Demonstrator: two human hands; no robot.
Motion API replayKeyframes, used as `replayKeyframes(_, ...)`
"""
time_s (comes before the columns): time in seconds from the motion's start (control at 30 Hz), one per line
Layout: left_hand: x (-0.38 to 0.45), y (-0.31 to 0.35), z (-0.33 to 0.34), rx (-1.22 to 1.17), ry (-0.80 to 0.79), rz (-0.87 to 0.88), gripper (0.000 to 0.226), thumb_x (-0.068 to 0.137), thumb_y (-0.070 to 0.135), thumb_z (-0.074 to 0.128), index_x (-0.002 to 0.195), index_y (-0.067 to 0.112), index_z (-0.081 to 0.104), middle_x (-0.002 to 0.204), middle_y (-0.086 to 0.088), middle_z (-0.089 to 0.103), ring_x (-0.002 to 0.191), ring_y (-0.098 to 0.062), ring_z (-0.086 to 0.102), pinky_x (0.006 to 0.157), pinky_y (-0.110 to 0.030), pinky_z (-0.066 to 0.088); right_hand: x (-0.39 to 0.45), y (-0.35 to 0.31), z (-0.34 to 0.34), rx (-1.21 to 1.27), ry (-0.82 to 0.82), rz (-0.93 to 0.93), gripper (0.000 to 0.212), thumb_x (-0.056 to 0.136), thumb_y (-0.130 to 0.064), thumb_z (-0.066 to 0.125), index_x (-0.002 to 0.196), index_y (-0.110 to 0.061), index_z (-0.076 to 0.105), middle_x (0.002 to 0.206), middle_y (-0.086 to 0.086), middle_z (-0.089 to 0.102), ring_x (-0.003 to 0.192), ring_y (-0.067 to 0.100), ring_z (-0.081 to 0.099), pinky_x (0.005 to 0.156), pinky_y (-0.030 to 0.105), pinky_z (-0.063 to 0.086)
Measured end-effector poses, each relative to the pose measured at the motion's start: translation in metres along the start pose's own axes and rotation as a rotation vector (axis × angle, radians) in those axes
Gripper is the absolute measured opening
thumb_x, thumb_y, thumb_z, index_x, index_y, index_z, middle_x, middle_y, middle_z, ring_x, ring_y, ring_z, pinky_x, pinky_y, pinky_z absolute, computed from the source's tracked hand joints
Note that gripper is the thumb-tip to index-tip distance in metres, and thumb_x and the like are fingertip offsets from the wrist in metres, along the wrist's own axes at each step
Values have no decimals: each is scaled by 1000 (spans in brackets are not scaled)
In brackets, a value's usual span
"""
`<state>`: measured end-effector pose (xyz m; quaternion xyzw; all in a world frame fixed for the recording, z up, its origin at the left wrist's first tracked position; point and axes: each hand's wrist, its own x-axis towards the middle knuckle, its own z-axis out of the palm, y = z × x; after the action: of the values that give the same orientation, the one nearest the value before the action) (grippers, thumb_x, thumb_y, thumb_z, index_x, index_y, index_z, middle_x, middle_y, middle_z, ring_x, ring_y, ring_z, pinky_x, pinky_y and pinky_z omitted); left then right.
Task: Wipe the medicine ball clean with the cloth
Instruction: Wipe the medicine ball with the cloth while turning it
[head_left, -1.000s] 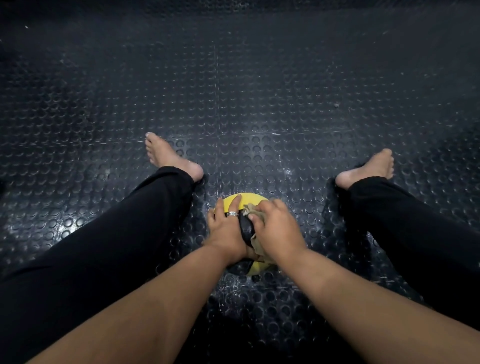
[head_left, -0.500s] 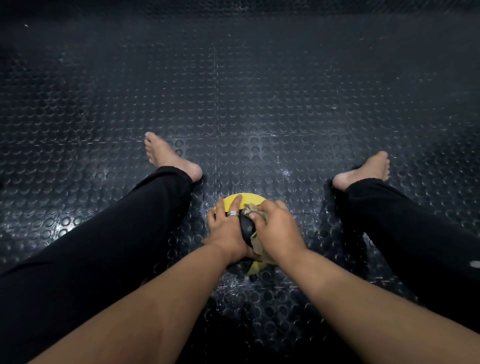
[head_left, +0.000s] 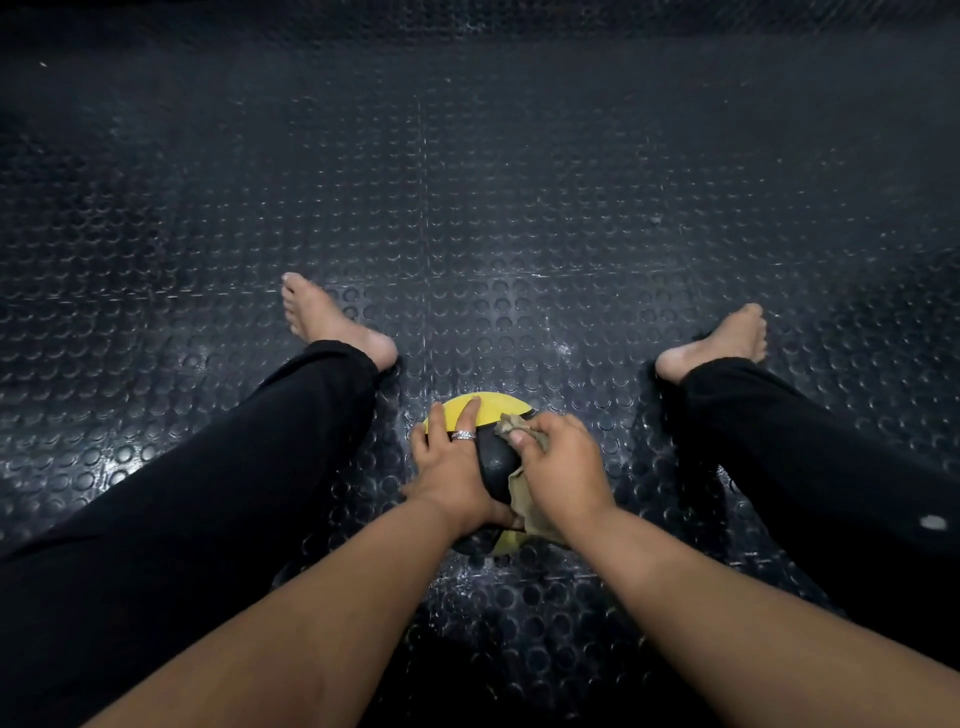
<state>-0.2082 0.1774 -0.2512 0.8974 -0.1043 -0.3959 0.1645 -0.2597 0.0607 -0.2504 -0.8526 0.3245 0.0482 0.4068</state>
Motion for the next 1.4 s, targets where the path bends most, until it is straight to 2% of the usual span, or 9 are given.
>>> replayKeyframes(0.27, 2, 19, 1, 39, -17, -39, 146, 52, 44, 93, 150, 43, -15, 159, 2, -25, 147, -31, -17, 111, -67, 25, 38, 6, -16, 70, -29, 259, 15, 92, -25, 54, 85, -13, 60, 87, 7, 61, 84, 23, 54, 67, 24, 33)
replayKeyframes(0.53, 1, -11, -4, -44, 0, 15, 145, 52, 35, 95, 152, 40, -10, 160, 1, -22, 147, -29, -18, 121, -47, 13, 4, -3, 5, 13, -33, 72, 18, 90, -31, 59, 96, -16, 65, 97, 4, 56, 87, 21, 56, 75, 29, 45)
replayKeyframes(0.63, -2, -13, -2, -65, 17, 35, 145, 51, 36, 96, 152, 41, -8, 160, 2, -22, 148, -27, -18, 120, -48, 14, 13, -4, -1, 89, -27, 106, 15, 89, -29, 61, 84, -15, 64, 78, 0, 59, 72, 15, 54, 58, 24, 38)
replayKeyframes(0.77, -1, -8, -1, -36, 17, 21, 146, 51, 39, 95, 152, 42, -10, 160, 1, -22, 147, -29, -19, 119, -52, 18, 33, -2, -8, 82, -18, 198, 22, 90, -28, 59, 70, -20, 55, 76, 2, 61, 77, 22, 56, 62, 26, 36)
replayKeyframes(0.9, 4, -12, -6, -37, -2, 9, 146, 51, 37, 95, 152, 40, -11, 160, 1, -21, 148, -29, -17, 121, -48, 15, 14, -11, 6, 25, -3, 52, 17, 91, -28, 59, 92, -13, 65, 95, 4, 59, 80, 19, 54, 68, 24, 38)
replayKeyframes(1.03, 4, -14, -5, -45, -7, 25, 146, 52, 36, 95, 152, 40, -10, 160, 1, -19, 148, -29, -16, 121, -48, 15, 1, -10, 7, -3, 9, -65, 20, 91, -27, 59, 100, -10, 66, 94, -3, 46, 81, 11, 45, 72, 19, 33)
replayKeyframes(1.13, 2, -3, -4, -37, -15, 9, 146, 50, 42, 95, 151, 43, -11, 160, 2, -22, 147, -30, -18, 116, -59, 21, 22, -2, -7, 161, 6, 114, 12, 88, -24, 64, 88, -12, 67, 80, -3, 56, 73, 13, 53, 64, 19, 39)
replayKeyframes(1.27, 6, 4, -7, -23, -13, 22, 144, 52, 45, 93, 153, 40, -9, 161, -2, -18, 147, -33, -17, 118, -57, 16, 41, 28, -34, 888, 36, 668, 16, 92, -18, 58, 78, -11, 59, 76, 9, 61, 68, 23, 58, 68, 31, 49)
replayKeyframes(1.4, 26, -4, -25, -134, -25, 24, 126, 60, 57, 85, 155, 37, 4, 163, -4, -4, 149, -32, 0, 121, -44, 14, 17, 54, -30, 953, 88, 832, 20, 96, -18, 48, 86, -7, 61, 82, 17, 64, 66, 27, 59, 66, 36, 52)
